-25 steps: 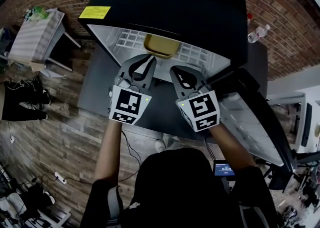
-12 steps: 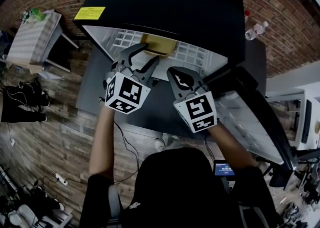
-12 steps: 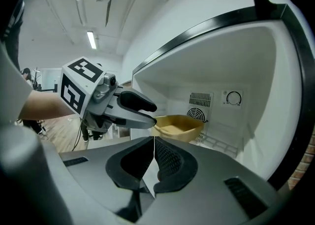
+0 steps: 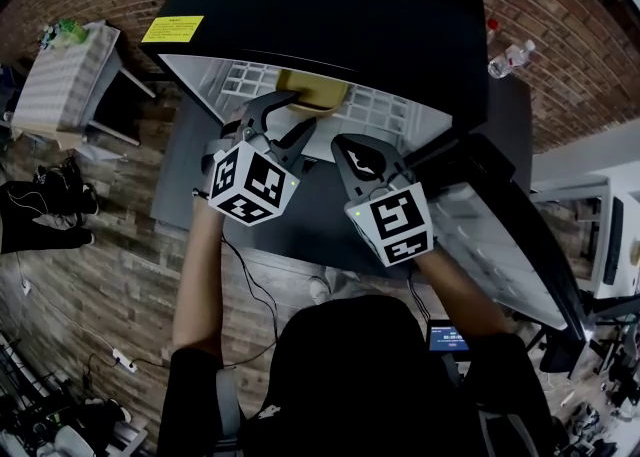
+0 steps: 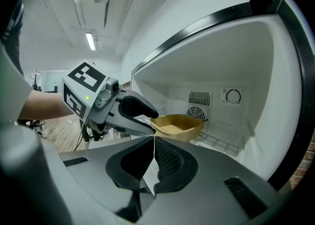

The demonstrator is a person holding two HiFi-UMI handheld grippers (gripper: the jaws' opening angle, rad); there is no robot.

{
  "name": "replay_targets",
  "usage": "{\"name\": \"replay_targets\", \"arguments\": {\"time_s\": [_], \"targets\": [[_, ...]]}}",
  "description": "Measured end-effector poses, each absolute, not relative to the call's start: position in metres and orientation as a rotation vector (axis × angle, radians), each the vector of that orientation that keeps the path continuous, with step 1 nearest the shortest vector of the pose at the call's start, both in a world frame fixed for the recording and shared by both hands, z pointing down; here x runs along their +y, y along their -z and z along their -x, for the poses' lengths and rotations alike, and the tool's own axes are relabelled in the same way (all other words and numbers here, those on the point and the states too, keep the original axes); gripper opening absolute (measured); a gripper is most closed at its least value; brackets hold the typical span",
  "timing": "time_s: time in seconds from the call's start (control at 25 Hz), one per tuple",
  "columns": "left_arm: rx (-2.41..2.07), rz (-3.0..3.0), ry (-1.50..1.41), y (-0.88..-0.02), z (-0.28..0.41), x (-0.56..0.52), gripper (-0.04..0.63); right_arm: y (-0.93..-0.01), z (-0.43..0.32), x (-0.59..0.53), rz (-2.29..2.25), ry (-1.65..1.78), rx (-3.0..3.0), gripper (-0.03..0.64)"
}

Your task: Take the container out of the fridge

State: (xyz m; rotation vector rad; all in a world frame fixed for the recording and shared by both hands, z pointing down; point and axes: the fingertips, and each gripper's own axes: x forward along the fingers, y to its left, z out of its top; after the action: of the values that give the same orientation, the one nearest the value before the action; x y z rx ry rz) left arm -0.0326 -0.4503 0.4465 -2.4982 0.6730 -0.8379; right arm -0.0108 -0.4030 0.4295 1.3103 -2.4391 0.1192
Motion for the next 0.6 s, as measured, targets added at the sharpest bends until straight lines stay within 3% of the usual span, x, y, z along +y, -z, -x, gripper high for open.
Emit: {"name": "replay_targets", "arguments": {"time_s": [0.6], "targets": [[0.383, 2.243, 1.085, -0.458, 0.02, -0.456, 0.172, -0.43, 0.009, -0.403, -1.313, -0.131, -2.446, 0.041]]}}
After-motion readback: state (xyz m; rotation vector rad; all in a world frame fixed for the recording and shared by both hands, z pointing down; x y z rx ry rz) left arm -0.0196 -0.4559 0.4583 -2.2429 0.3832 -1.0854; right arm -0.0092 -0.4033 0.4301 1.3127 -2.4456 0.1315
